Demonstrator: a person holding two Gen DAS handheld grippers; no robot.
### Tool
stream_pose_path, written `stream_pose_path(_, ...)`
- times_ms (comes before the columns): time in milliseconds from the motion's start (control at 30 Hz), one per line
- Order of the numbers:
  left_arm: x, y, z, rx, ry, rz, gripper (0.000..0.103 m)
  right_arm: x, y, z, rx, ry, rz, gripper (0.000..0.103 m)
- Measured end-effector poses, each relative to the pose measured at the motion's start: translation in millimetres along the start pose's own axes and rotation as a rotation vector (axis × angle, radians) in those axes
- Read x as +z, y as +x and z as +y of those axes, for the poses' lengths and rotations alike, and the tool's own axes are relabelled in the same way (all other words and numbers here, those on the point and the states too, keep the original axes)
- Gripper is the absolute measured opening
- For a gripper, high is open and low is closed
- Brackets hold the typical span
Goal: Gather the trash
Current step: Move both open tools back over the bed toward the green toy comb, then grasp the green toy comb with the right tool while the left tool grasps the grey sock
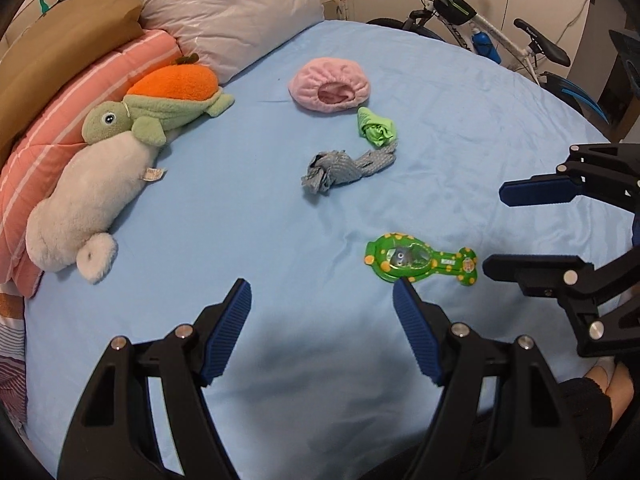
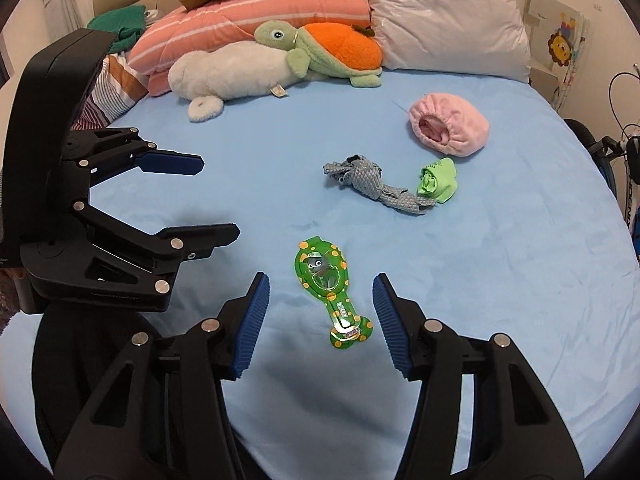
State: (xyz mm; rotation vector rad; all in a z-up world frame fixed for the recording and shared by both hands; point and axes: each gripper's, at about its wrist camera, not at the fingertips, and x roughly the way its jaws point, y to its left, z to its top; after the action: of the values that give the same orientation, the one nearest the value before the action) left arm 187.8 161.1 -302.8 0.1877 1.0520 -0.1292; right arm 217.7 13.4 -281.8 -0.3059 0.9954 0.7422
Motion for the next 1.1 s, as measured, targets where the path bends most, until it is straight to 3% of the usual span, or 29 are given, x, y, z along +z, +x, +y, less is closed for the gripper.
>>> stream_pose_path(467, -12, 66, 3, -0.007, 0.096, 0.1, 0.074, -15, 90, -9, 0.011, -0.008, 0.118, 0.053)
stream_pose_path(533, -12, 72, 2, -0.008, 0.105, 0.104, 0.074, -13, 91, -9, 0.011, -0.019, 0.105, 0.051)
stream_pose_path(633, -10, 77, 2, -0.012, 0.109, 0.103, 0.074, -10, 93, -8, 0.015, -0.047, 0.098, 0.04)
stream_pose_path(933, 2, 79, -1, -0.008, 0.114, 0.089, 0.073, -4, 88, -13, 0.014, -0.05, 0.075, 0.033)
stream_pose_path(1100, 25, 76, -5, -0.01, 0.124, 0.047, 0.073, 3, 81, -24, -0.007, -0.036, 0.056, 0.03)
